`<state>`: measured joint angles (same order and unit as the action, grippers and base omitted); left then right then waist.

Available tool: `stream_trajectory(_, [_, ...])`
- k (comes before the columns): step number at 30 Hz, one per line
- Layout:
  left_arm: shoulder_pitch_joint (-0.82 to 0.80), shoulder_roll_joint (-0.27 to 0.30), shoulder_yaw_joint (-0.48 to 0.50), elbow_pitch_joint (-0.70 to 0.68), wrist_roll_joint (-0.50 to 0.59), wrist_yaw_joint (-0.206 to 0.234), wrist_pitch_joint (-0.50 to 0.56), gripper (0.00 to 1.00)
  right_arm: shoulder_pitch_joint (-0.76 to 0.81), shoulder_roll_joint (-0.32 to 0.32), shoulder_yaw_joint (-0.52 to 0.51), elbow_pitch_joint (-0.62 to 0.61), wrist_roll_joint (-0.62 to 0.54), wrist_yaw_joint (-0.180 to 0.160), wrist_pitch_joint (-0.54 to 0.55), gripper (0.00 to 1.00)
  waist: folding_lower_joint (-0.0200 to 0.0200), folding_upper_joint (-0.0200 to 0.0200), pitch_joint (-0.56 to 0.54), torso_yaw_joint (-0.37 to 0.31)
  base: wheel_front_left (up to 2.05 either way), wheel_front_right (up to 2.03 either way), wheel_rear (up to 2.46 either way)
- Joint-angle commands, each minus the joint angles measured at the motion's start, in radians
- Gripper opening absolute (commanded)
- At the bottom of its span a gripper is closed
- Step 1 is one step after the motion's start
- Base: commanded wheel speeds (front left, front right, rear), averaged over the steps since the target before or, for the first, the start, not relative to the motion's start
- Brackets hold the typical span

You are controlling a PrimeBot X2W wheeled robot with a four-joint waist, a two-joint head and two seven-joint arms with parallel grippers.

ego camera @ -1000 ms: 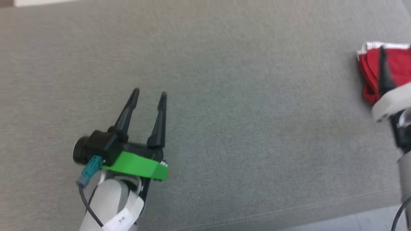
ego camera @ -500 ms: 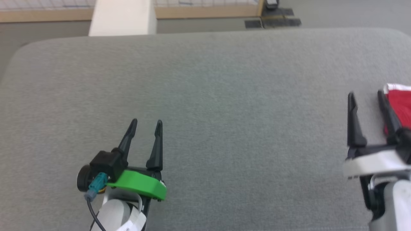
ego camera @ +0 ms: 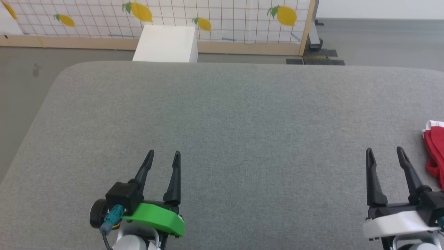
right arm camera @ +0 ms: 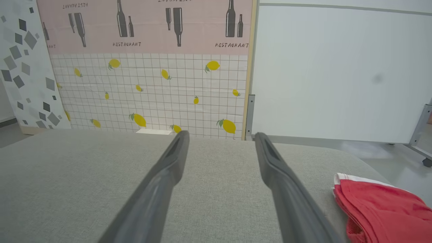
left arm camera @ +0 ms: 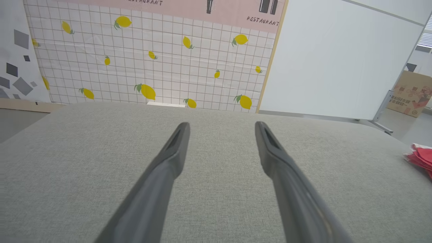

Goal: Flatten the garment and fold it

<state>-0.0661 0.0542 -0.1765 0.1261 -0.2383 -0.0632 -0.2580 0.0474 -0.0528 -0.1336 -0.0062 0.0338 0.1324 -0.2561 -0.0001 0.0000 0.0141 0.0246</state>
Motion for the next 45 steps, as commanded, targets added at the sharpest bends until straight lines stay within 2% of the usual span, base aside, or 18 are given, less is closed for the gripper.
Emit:
stream_trajectory(1, [0.016,-0.004,0.0,-0.002,-0.009,0.007,-0.004,1.0,0.016,0.002,0.005,-0.003,0.011,-0.002,-0.005,1.0,0.0001,0.0,-0.009,0.002,0.0,0.0,0.0])
stream_trajectory(16, [0.013,-0.004,0.007,-0.004,-0.018,0.013,-0.004,1.0,0.015,0.002,0.014,0.018,0.04,-0.002,-0.006,1.0,0.0001,0.0,0.01,-0.005,0.0,0.0,0.0])
stream_trajectory(17, [0.008,0.0,0.004,-0.004,-0.006,0.007,0.0,0.0,0.016,0.0,0.013,0.017,0.035,0.0,0.0,0.0,0.0001,0.0,0.01,-0.005,0.0,0.0,0.0])
stream_trajectory(45, [0.012,0.0,0.016,-0.013,0.013,0.011,0.021,0.0,0.011,0.0,0.02,0.016,0.03,0.0,0.02,0.0,0.0001,0.0,0.008,-0.007,0.0,0.0,0.0])
